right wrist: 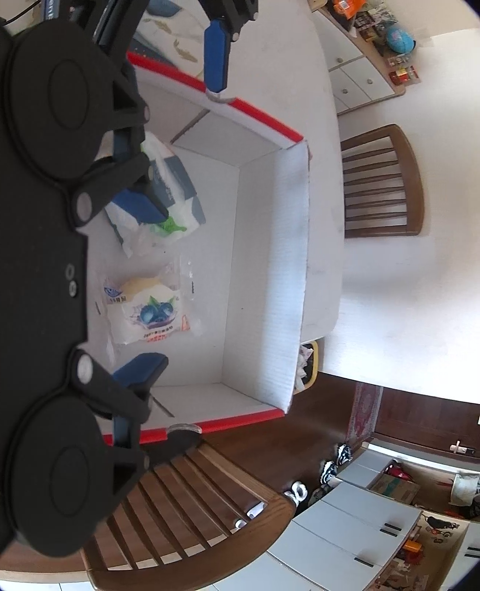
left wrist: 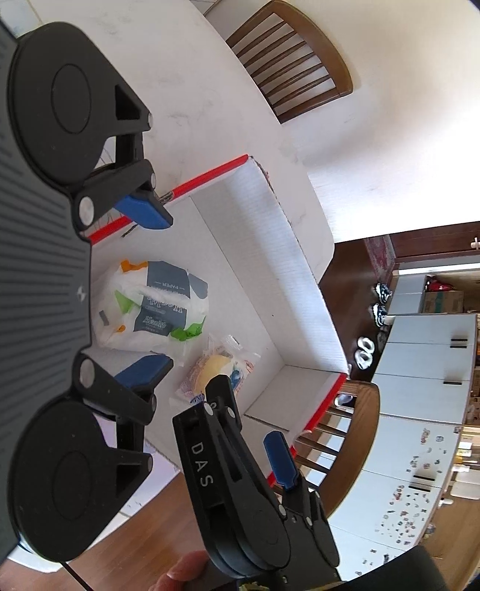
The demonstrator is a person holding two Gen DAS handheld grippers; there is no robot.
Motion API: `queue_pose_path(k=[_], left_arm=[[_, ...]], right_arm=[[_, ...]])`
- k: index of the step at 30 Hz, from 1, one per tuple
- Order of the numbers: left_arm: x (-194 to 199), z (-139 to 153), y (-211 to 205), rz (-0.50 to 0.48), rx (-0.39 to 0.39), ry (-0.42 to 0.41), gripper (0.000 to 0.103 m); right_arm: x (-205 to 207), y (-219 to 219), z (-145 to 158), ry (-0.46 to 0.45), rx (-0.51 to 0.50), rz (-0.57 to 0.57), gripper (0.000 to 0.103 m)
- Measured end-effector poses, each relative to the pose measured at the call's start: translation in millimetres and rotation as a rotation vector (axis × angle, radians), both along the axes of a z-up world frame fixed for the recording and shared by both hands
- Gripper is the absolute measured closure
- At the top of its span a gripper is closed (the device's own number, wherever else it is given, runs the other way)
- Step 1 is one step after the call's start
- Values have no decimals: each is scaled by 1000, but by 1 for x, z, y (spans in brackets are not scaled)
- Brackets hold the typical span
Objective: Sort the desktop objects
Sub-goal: 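Lower the tissue pack and bread bag into the box and open both tools, then withdraw both tools from the box back over the table items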
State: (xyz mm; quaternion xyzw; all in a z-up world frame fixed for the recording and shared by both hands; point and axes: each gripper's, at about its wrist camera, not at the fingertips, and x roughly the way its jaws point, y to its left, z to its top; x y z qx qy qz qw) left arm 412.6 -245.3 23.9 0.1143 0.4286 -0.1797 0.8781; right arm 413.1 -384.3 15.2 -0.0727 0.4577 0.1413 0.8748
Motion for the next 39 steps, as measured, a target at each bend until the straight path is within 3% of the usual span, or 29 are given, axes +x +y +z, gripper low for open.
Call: queue_pose_path(k=[9,17,20,25,29,39], left_arm=[[-28,16,12,-8,-31,-36,29],[-54,25,24,-12,-52,-64,28],[-62,27,29,-14,-51,-80,20],[-72,28,36,-18,-65,-85,18],[-81,30,42,-27,-75,-103,0],[-103,32,61,-46,-114,-104,0]], right_arm=[[-26,3,19,-47,39,-19,22],[-68,11,29,-143,43,-56,22],[-83,11,32,-162,69,-64,22],[-103,9,39,-201,97,-85,18],[-119,13,41,-231,88,-103,15],[-151,23,43,-257,110,-148,14]])
